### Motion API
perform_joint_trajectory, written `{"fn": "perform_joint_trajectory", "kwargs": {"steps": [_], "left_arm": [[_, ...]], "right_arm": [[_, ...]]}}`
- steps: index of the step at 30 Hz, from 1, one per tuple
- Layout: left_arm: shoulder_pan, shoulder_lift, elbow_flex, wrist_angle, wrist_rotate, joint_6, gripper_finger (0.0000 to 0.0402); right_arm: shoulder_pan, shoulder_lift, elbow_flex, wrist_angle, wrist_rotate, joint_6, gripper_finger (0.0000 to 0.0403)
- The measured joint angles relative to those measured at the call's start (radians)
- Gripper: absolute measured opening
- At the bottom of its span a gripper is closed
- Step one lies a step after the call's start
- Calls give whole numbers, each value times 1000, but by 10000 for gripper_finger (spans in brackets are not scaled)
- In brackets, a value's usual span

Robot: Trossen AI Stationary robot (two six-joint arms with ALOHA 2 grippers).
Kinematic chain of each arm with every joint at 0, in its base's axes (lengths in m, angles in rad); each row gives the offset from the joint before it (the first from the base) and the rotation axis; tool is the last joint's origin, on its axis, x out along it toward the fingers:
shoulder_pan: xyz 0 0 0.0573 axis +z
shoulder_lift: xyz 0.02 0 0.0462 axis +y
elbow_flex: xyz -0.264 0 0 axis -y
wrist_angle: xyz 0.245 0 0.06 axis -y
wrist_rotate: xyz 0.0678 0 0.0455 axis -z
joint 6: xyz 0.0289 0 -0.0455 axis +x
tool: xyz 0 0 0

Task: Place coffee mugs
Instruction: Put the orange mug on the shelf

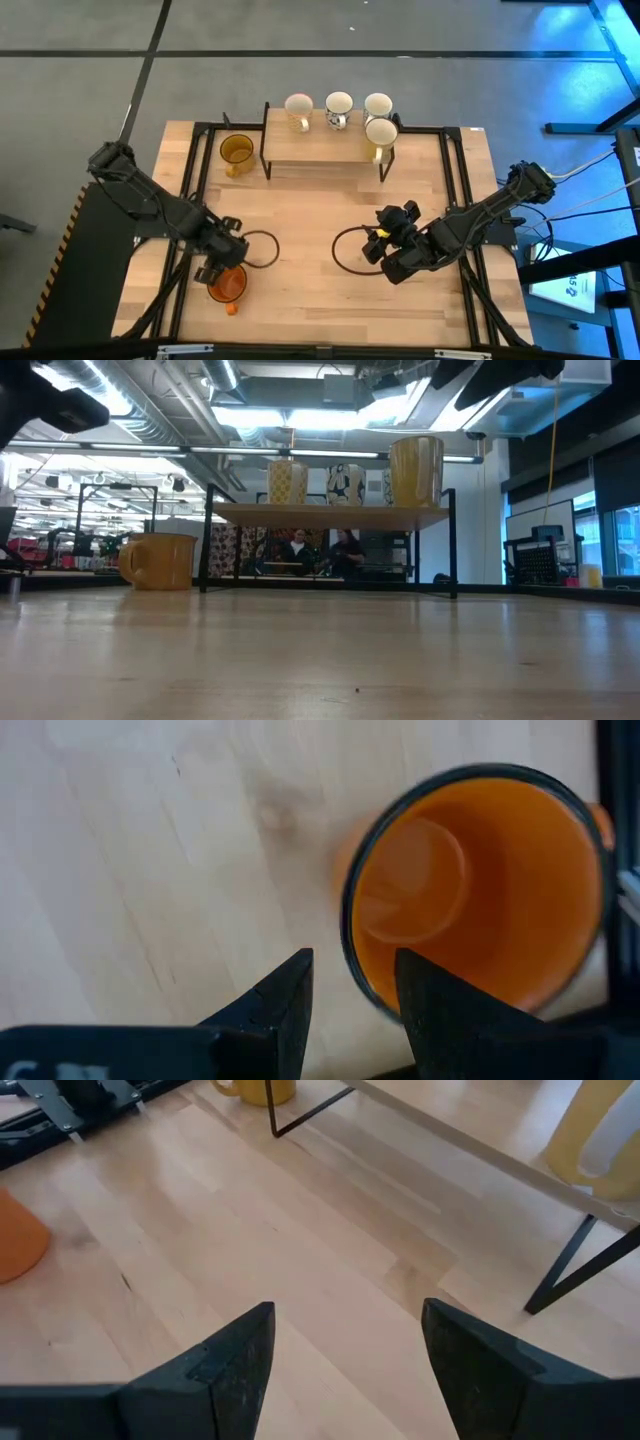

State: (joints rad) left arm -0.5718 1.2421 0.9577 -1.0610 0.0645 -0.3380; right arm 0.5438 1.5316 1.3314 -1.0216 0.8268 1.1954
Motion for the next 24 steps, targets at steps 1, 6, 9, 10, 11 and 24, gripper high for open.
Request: {"fn": "perform_joint_trajectory", "kwargs": {"steps": [1, 6, 9, 10, 11, 24], "left_arm": [[-3, 15, 0, 10, -8, 0, 136], [-6, 74, 0, 62, -27, 1, 136], [-7, 103, 0, 87, -24, 7, 136], [-8, 111, 0, 94, -24, 12, 136], [-10, 119, 0, 101, -24, 25, 136], [22, 265, 0, 181, 10, 193, 51]], "right_arm": [[0, 0, 0, 0, 1, 1, 241], [0, 0, 0, 0, 5, 1, 241], [0, 0, 0, 1, 18, 2, 241], [0, 0, 0, 7, 22, 3, 241], [0, 0, 0, 16, 26, 3, 241], [0, 10, 0, 50, 28, -9, 241]]}}
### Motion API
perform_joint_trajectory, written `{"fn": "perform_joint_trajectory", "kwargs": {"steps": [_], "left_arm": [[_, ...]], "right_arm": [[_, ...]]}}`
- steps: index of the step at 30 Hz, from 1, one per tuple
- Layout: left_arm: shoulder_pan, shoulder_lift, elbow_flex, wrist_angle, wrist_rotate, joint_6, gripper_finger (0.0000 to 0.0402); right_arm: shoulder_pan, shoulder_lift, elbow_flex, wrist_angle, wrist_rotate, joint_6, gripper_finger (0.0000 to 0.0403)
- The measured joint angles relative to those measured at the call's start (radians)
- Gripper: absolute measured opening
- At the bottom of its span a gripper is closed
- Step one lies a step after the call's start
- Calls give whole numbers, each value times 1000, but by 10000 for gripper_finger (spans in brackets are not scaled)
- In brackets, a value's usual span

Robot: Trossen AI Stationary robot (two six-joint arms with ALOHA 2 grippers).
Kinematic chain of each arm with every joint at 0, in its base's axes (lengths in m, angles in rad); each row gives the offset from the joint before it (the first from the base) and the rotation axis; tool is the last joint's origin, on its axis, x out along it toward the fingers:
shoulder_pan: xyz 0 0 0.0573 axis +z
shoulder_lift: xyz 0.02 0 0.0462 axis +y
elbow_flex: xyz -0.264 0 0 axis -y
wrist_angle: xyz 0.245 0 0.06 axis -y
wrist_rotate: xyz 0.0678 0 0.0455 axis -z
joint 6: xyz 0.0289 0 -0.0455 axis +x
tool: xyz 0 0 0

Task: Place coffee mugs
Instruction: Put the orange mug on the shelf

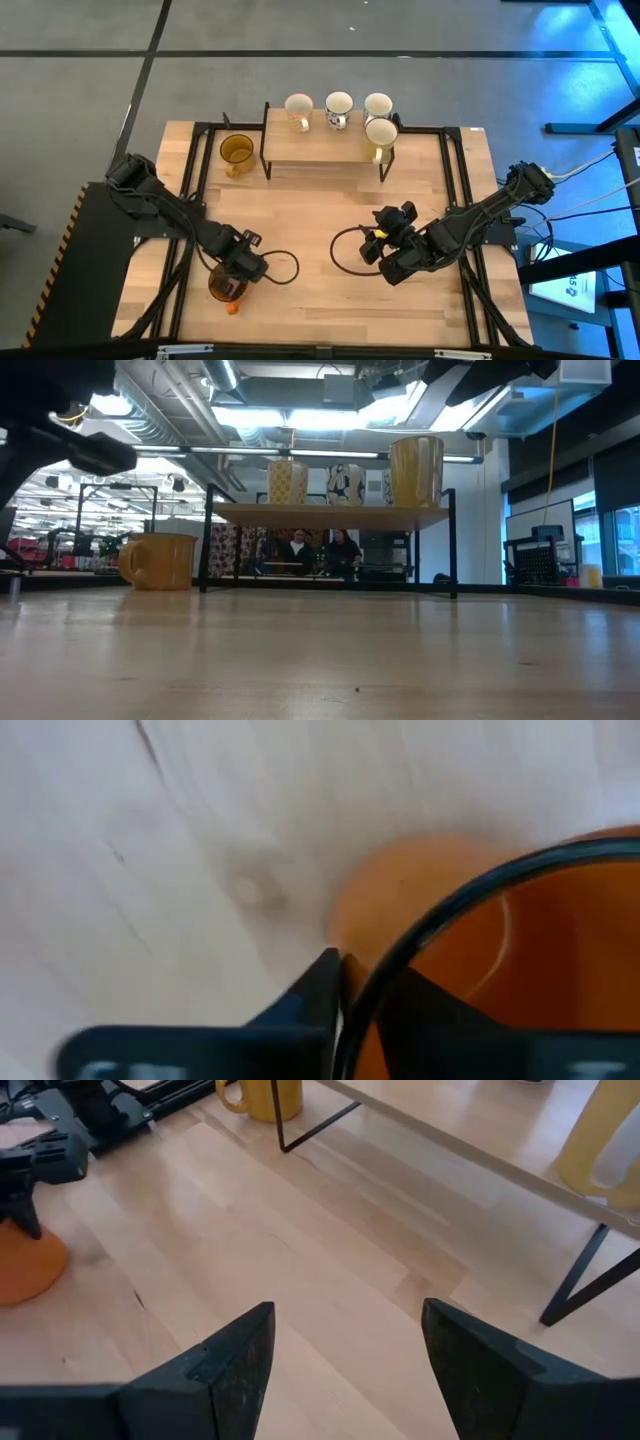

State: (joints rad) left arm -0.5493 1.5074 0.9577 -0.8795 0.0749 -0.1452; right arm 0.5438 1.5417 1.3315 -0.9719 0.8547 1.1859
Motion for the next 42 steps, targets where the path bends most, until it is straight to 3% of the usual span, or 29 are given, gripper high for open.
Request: {"fn": "perform_joint_trajectory", "kwargs": {"steps": [2, 16, 25, 31, 36, 42], "left_arm": [[14, -1, 0, -4, -2, -19, 21], [228, -26, 174, -6, -103, -68, 20], [393, -37, 243, 126, -113, -215, 20], [462, -25, 243, 253, -115, -327, 20], [486, -20, 243, 288, -94, -359, 20], [499, -19, 243, 288, -78, -394, 20]], "right_arm": [[0, 0, 0, 7, -2, -5, 241], [1, 6, 0, 45, -61, -24, 241], [95, 76, 0, 130, 48, -192, 241], [141, 136, 0, 212, 81, -226, 241], [167, 156, 0, 277, 169, -298, 241], [145, 178, 0, 400, 122, -503, 241]]}}
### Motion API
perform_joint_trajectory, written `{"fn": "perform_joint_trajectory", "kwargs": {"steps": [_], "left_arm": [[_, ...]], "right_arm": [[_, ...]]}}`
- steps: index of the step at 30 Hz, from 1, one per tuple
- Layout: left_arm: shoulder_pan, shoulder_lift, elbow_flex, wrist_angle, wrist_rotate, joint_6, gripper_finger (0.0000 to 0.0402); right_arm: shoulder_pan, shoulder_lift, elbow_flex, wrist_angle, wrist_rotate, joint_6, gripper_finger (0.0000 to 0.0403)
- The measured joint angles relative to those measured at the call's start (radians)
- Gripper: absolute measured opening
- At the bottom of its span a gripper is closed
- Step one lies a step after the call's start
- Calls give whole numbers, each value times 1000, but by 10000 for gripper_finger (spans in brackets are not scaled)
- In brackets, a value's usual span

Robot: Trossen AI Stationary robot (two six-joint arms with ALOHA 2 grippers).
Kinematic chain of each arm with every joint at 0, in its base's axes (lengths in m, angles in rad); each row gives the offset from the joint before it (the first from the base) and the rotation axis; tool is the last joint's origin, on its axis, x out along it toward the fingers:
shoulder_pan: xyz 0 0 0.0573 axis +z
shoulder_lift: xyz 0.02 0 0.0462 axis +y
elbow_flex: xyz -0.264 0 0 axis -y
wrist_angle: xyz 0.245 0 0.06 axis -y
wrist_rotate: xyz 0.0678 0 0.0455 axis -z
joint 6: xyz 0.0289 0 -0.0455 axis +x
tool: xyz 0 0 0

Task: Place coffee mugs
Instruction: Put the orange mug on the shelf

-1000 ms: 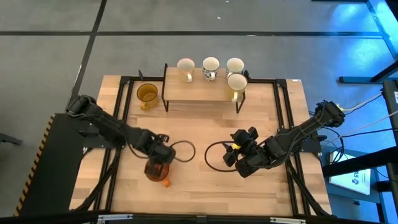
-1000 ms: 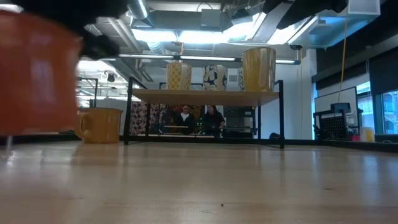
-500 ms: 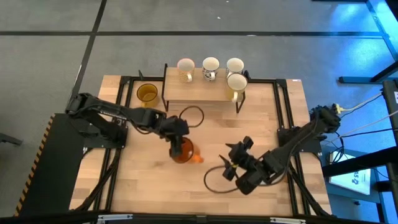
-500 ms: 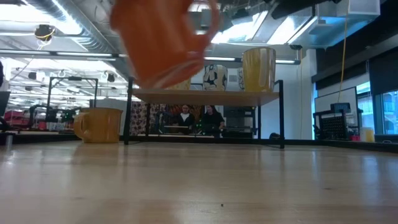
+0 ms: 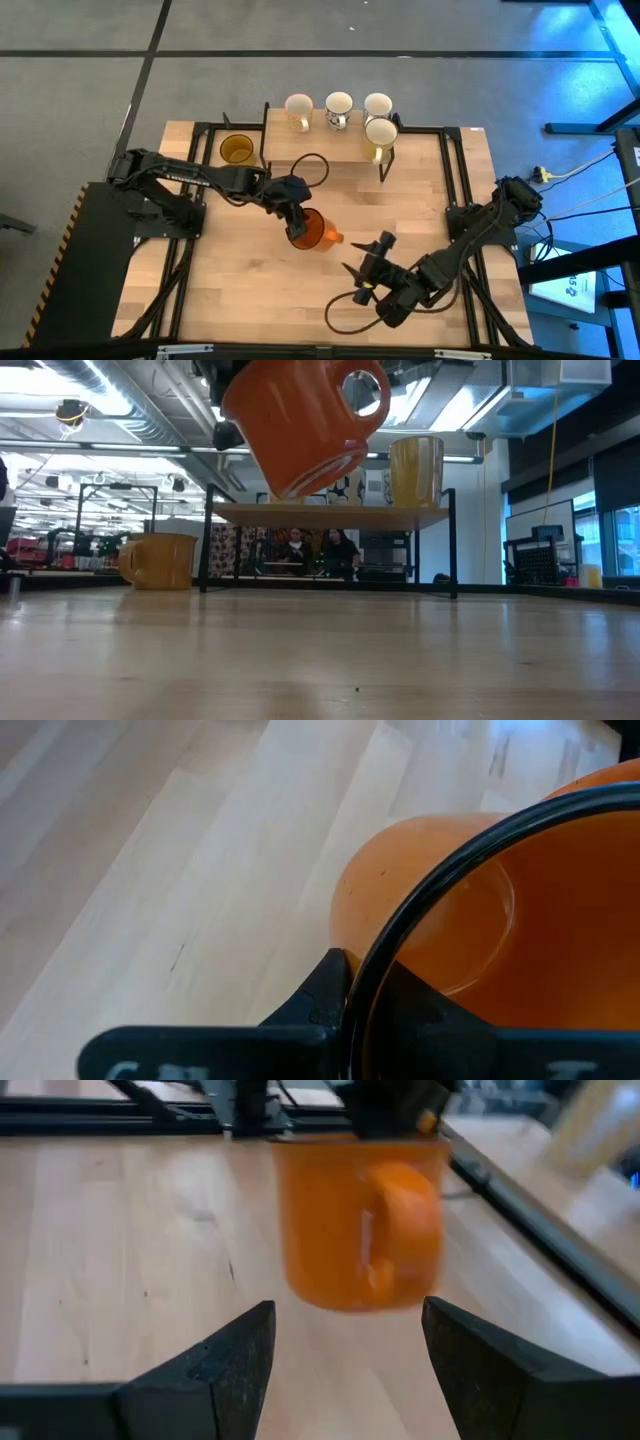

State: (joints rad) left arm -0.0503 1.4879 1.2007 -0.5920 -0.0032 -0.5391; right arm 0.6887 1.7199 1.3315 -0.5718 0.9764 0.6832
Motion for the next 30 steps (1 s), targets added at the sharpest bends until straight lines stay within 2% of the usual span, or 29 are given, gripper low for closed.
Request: {"fn": "perform_joint_trajectory", "kwargs": {"steps": [5, 9, 14, 18, 24, 30], "left_arm": [[-2, 0, 0, -3, -3, 10, 20], [-11, 0, 0, -9, -9, 49, 20], [-26, 0, 0, -6, -13, 50, 20], [-24, 0, 0, -4, -16, 51, 20], [-24, 0, 0, -10, -11, 52, 20], [-24, 0, -1, -9, -19, 55, 26]], "right_arm": [[-40, 21, 0, 106, -4, -228, 241], [-87, 21, 0, 115, -3, -209, 241], [-142, 28, 0, 156, -140, -190, 231], [-162, 32, 0, 161, -155, -186, 181], [-192, 32, 0, 156, -200, -171, 65], [-191, 32, 0, 157, -199, -163, 63]]}}
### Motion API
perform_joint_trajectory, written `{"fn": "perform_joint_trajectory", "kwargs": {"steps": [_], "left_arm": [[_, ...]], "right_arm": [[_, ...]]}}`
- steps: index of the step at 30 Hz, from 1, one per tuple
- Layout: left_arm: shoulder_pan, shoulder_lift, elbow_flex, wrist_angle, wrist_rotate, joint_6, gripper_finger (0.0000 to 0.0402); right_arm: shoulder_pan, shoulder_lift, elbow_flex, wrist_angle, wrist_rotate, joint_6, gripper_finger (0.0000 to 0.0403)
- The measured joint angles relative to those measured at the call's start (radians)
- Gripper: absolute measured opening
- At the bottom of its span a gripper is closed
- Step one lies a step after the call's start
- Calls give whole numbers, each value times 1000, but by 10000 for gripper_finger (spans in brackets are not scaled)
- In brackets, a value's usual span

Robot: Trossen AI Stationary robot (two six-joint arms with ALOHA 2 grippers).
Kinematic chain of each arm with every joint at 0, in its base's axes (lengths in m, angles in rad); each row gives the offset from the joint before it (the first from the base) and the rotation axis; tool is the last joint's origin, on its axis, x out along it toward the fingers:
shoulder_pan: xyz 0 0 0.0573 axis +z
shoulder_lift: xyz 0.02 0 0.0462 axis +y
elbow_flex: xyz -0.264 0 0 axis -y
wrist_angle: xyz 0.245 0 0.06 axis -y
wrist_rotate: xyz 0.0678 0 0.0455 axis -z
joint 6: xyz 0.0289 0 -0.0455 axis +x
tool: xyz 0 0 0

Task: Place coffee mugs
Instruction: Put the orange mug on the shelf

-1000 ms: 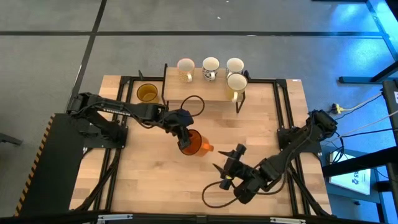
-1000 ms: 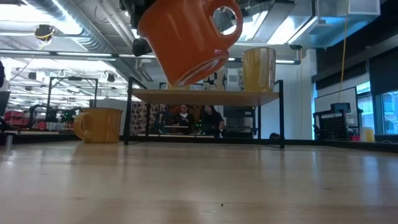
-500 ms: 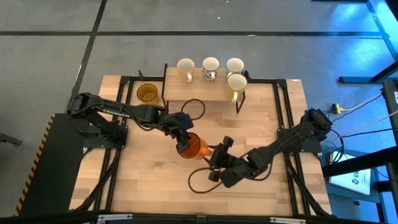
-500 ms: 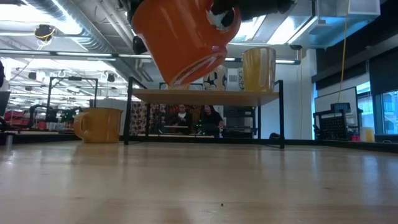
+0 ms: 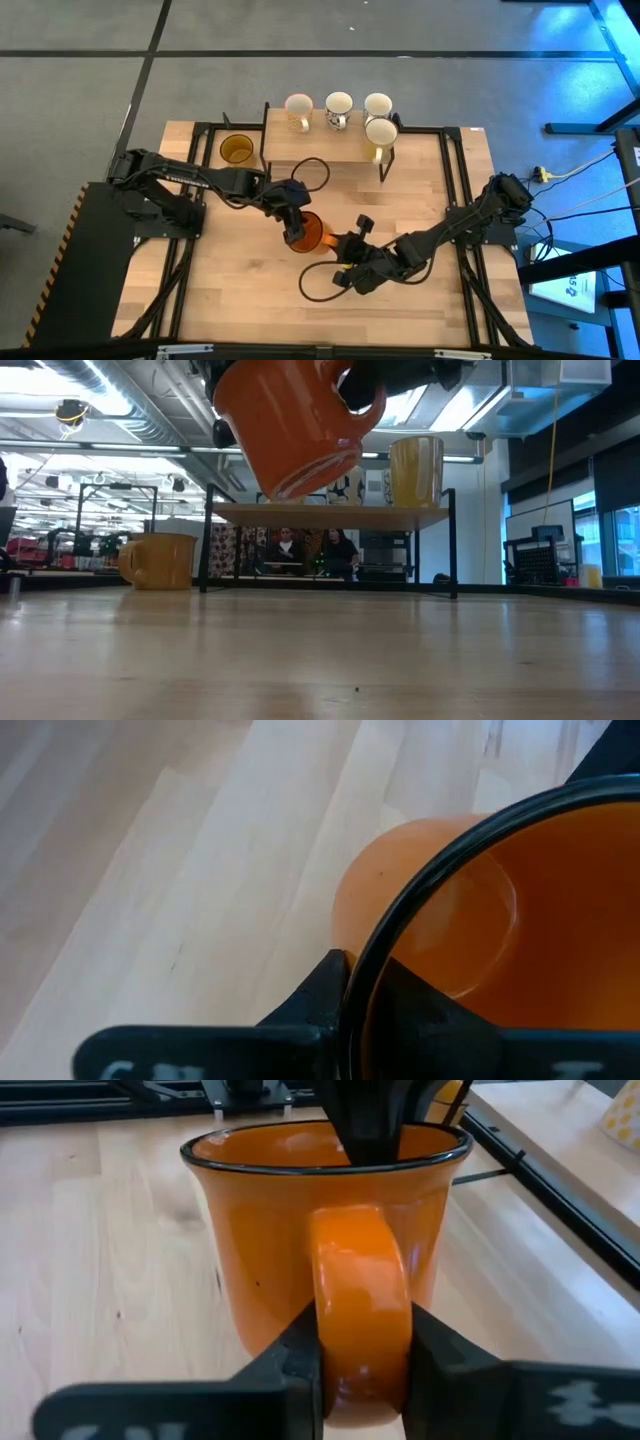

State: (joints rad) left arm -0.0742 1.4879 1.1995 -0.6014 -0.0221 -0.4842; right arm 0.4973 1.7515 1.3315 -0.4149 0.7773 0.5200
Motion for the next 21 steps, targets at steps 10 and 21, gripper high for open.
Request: {"fn": "perform_joint_trajectory", "kwargs": {"steps": [10, 21], "left_arm": [[9, -39, 1, -18, -16, 63, 85], [68, -343, 1, -283, -38, 309, 105]], "right_arm": [[0, 0, 0, -7, -13, 47, 63], [-1, 0, 8, -7, 182, 184, 63]]}}
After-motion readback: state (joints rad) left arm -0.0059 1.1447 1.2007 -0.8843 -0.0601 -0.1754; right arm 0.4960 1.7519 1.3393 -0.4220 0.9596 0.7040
